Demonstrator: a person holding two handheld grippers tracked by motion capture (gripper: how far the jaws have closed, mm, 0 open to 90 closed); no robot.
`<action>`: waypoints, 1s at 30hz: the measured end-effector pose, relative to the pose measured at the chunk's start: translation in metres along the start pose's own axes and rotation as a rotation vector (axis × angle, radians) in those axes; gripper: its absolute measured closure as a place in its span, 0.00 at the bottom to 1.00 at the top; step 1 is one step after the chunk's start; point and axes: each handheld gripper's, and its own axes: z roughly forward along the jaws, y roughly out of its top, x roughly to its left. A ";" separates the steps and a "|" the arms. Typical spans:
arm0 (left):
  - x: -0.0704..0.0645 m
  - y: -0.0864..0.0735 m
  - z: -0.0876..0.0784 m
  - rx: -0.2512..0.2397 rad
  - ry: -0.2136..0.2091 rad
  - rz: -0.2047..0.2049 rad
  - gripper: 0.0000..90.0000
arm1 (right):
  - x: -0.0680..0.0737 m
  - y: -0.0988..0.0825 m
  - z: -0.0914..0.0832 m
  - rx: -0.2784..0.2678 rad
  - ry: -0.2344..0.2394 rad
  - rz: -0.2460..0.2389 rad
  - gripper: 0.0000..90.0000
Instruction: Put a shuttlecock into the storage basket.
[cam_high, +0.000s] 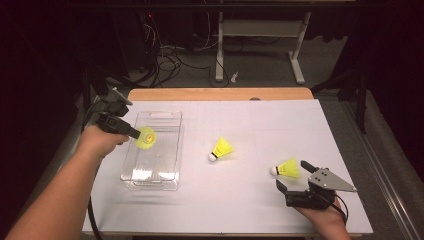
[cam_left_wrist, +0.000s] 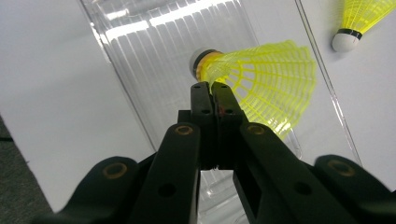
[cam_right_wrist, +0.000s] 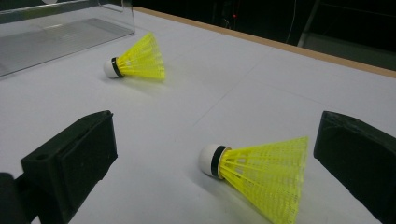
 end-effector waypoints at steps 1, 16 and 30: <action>0.000 0.000 0.002 -0.001 0.005 0.001 0.99 | 0.000 0.000 0.000 0.000 0.000 0.000 0.00; 0.009 0.008 0.016 -0.013 0.010 -0.036 0.99 | 0.000 0.000 0.000 0.003 0.003 -0.002 0.00; 0.020 0.003 0.031 0.008 0.038 -0.062 0.99 | 0.000 -0.002 0.001 0.007 0.005 0.004 0.00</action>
